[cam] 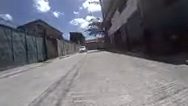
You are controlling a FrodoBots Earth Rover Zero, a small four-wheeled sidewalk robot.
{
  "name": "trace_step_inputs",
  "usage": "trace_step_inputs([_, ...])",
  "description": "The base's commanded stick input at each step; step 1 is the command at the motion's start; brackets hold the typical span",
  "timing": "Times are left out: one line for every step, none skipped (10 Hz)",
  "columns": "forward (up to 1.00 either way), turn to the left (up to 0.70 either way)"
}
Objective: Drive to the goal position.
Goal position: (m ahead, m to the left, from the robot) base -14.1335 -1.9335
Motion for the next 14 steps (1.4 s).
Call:
trace_step_inputs([1.0, -0.37])
trace_step_inputs([1.0, -0.2])
trace_step_inputs([1.0, 0.0])
trace_step_inputs([1.0, 0.0])
trace_step_inputs([0.02, 0.0])
trace_step_inputs([0.0, 0.0])
trace_step_inputs([0.0, 0.0])
trace_step_inputs([0.0, 0.0])
trace_step_inputs([0.0, 0.0])
trace_step_inputs([0.0, 0.0])
trace_step_inputs([0.0, 0.0])
trace_step_inputs([0.0, 0.0])
trace_step_inputs([0.0, 0.0])
trace_step_inputs([0.0, 0.04])
